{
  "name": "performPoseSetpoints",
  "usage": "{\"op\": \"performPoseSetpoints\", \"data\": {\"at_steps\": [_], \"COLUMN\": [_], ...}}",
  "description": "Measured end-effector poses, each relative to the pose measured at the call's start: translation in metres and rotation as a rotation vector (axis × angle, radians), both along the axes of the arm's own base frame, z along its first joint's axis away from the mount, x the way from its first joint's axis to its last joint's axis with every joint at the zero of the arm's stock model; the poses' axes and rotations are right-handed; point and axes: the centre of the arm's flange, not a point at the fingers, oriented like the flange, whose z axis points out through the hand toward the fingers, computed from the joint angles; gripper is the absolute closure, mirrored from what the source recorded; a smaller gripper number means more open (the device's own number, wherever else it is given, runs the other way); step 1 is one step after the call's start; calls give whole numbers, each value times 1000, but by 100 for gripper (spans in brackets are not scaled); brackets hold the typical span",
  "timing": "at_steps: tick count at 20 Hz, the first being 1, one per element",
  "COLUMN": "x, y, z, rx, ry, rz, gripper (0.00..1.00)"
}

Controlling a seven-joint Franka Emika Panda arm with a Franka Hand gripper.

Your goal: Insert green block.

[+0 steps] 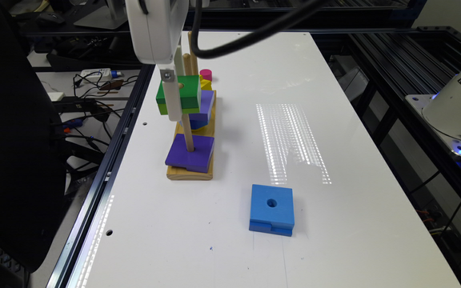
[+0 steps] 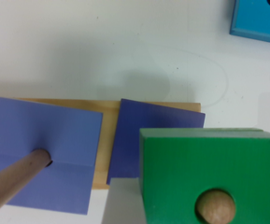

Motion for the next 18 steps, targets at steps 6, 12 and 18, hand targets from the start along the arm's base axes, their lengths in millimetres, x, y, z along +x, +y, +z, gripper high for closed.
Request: {"op": "performPoseSetpoints", "data": {"at_steps": [6,12,18], "x": [0,1,1], "y": [0,0,0], "z": [-1,-11,-12], "rx": [-1,0,0], "ry": [1,6,7], "rz": [1,1,1], "gripper": [100,100,100]}}
